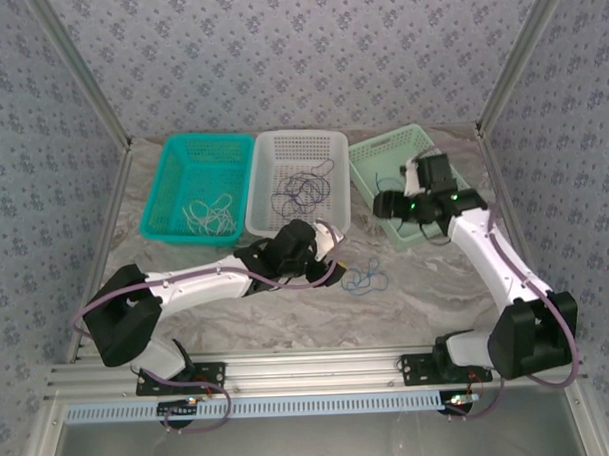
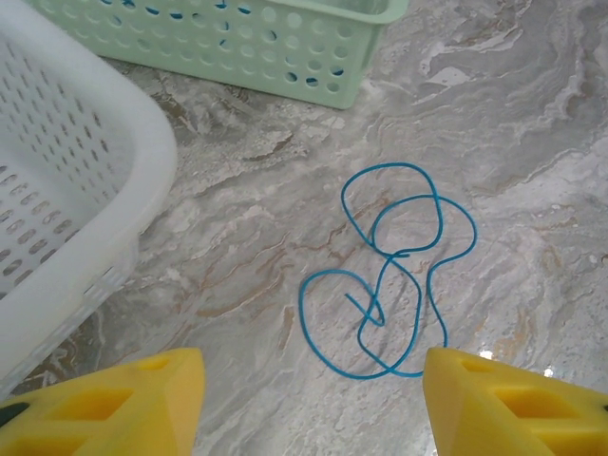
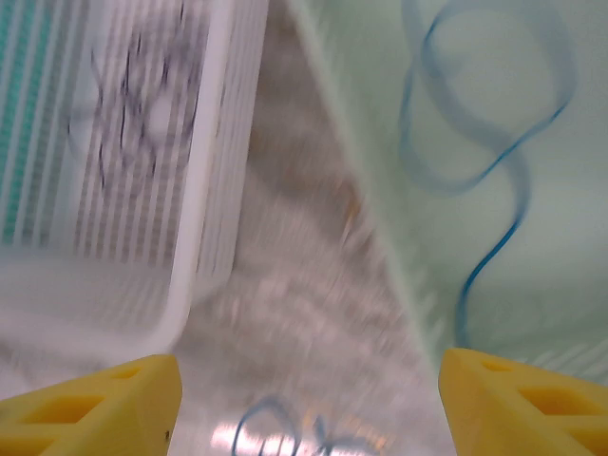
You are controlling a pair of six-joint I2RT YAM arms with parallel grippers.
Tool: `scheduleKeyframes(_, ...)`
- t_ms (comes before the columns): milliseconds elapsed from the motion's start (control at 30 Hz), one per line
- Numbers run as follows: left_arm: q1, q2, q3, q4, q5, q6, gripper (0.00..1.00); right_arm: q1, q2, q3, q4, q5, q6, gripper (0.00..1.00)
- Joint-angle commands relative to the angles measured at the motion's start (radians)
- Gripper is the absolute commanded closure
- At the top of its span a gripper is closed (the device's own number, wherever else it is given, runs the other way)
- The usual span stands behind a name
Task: Untangle the cables
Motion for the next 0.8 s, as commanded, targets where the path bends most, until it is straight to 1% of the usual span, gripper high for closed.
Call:
scheduleKeyframes(0,0.008,-0.046,-0.012,0.000,-0.017,-0.003,0.37,0.051,-0.019,-0.106,-0.076,-0.078,0.138,0.27)
scheduleKeyframes(100,0.008,-0.052,-0.018,-0.002,-0.023,-0.006,0.36,0.092,-0.029,-0.181,-0.062,-0.094,0.189,0.28)
scheduleKeyframes(300,0.008,-0.057,-0.029,0.007,-0.020,-0.011,0.36,0.133,-0.012,-0.229,-0.050,-0.099,0.212,0.32)
scheduleKeyframes(400,0.008,-0.059,-0.031,0.010,-0.017,-0.013,0.36,0.144,0.017,-0.237,-0.020,-0.086,0.214,0.43)
scheduleKeyframes(467,0.008,-0.061,-0.031,0.010,-0.016,-0.013,0.36,0.153,0.043,-0.234,-0.002,-0.085,0.204,0.47)
scheduleKeyframes(533,0.008,-0.063,-0.031,0.010,-0.015,-0.013,0.36,0.156,0.070,-0.236,0.014,-0.061,0.186,0.55)
scheduleKeyframes(567,0.008,-0.063,-0.032,0.010,-0.015,-0.013,0.36,0.156,0.080,-0.237,0.021,-0.049,0.177,0.62)
scheduleKeyframes(633,0.008,-0.065,-0.032,0.006,-0.014,-0.013,0.36,0.156,0.083,-0.243,0.022,-0.042,0.172,0.72)
scheduleKeyframes(733,0.008,-0.073,-0.038,0.013,-0.017,-0.014,0.36,0.161,0.041,-0.260,0.070,-0.025,0.161,0.90)
scheduleKeyframes(767,0.008,-0.077,-0.041,0.016,-0.019,-0.015,0.36,0.165,0.005,-0.272,0.084,-0.025,0.153,0.96)
